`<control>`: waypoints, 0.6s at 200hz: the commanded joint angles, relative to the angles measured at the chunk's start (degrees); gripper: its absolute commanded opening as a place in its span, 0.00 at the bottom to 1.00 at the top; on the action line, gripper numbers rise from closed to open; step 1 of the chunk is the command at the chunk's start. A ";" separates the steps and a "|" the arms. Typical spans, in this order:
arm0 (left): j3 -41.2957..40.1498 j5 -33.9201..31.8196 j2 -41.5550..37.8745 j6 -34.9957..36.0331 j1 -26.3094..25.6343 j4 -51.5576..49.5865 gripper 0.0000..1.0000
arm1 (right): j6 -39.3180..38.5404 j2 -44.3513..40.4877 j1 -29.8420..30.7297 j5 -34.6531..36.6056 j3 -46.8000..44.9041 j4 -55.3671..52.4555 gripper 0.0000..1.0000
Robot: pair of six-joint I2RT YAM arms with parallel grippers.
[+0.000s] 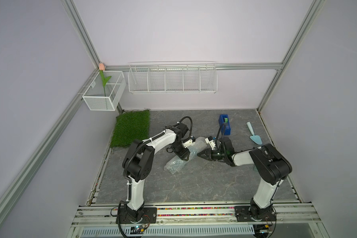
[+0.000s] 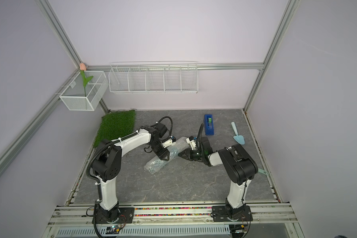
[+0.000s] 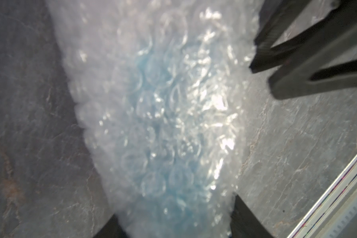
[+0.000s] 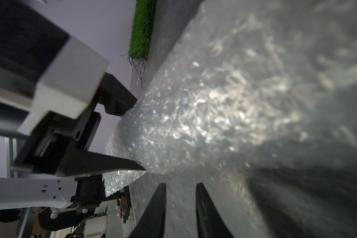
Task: Wrap wine bottles in bubble wrap
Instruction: Stick the tape on the bubble wrap, then reset both arms
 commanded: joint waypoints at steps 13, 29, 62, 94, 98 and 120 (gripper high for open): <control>-1.95 -2.91 -1.70 -3.21 -0.84 2.10 0.62 | -15.89 -15.16 -2.19 11.77 -1.18 -24.80 0.52; -2.78 -2.44 -5.31 -4.79 -0.78 5.49 0.69 | -19.51 -23.00 -4.96 18.56 -1.33 -31.98 0.65; -3.93 -4.94 -11.51 -8.44 -1.88 9.94 0.91 | -23.31 -33.90 -10.64 29.70 -0.67 -39.10 0.99; -5.13 -10.21 -19.48 -11.01 -3.38 13.48 0.99 | -26.04 -36.61 -15.22 37.74 0.41 -40.14 0.89; -5.35 -11.11 -20.81 -11.38 -3.47 13.96 0.99 | -26.34 -36.52 -15.72 38.77 0.31 -39.64 0.88; -9.20 -21.74 -29.74 -14.54 -3.48 21.30 0.99 | -28.37 -35.96 -18.83 45.30 -3.04 -32.16 0.88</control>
